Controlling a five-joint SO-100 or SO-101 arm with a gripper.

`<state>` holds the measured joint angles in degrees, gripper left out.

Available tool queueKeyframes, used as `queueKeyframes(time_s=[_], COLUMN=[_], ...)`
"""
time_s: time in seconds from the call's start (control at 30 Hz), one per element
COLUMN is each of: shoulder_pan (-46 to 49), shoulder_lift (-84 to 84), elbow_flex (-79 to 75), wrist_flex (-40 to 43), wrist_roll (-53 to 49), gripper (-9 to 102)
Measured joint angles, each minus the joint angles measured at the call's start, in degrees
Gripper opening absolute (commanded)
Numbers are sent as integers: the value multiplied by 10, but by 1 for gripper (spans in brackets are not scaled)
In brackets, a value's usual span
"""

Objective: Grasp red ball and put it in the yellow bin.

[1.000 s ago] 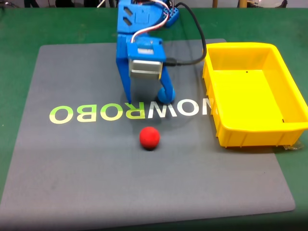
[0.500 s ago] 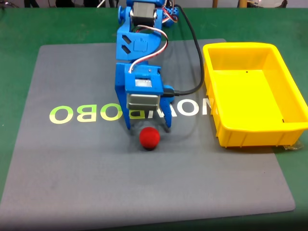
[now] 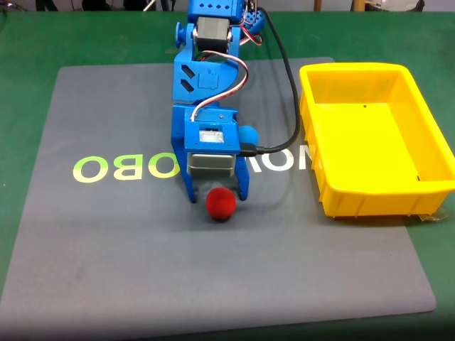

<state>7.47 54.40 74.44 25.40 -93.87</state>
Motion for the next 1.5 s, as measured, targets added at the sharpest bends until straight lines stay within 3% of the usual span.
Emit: queueKeyframes(time_s=[0.3,0.37,0.5,1.1,1.3,1.5], shoulder_pan=[0,0,-1,-7,-47,-121], shoulder_lift=[-40,-46,-56,-40,74,182], elbow_flex=[-47,-54,-63,-62,-62,-57], wrist_flex=[-4,-6,-11,-17,-13,41], wrist_roll=[8,8,19,41,70,92], gripper=[28,22,0,0,0,0])
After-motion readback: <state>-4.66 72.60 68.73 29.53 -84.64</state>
